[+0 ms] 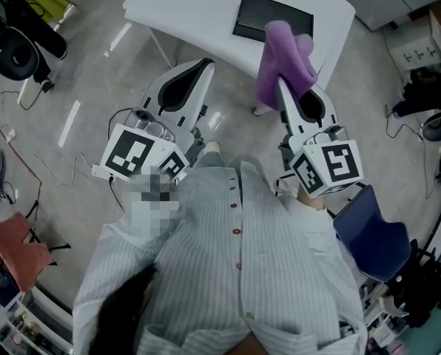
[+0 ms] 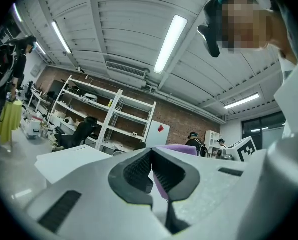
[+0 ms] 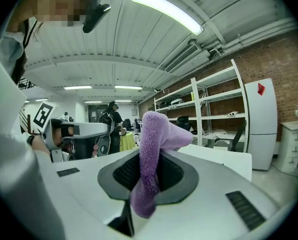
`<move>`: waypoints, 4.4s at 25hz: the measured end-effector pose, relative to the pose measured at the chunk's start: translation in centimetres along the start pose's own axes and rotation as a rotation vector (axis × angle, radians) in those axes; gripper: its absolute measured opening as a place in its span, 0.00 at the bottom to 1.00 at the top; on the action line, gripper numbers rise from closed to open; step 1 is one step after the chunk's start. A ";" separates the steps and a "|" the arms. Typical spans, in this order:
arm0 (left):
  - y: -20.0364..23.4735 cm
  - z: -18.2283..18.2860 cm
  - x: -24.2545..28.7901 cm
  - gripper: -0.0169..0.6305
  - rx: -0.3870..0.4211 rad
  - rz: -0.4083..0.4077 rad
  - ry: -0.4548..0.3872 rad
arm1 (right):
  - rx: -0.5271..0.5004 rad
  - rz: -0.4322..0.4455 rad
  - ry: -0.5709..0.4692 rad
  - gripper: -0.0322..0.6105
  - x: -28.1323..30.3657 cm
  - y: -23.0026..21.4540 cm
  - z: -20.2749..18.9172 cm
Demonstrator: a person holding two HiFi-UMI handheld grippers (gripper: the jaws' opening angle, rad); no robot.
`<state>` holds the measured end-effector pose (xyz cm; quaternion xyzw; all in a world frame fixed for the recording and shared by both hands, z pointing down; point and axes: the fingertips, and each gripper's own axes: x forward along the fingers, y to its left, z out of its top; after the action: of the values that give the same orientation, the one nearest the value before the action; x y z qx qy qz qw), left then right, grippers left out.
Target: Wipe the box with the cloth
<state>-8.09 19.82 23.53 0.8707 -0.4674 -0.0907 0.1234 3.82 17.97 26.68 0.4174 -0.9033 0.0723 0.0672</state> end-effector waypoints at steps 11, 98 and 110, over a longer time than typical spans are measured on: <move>3.9 -1.2 2.0 0.04 -0.035 0.014 0.012 | 0.019 -0.028 0.038 0.15 3.6 -2.5 -1.3; 20.7 -20.9 29.2 0.05 -0.137 -0.016 0.683 | -0.030 0.106 0.663 0.15 35.1 -21.6 -14.4; 20.6 -21.4 28.9 0.05 -0.115 -0.029 0.704 | -0.028 0.066 0.686 0.15 33.9 -23.4 -14.8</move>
<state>-2.77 -12.61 48.84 0.8468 -0.3781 0.1869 0.3241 0.82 -19.47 49.07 0.3386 -0.8420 0.1983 0.3703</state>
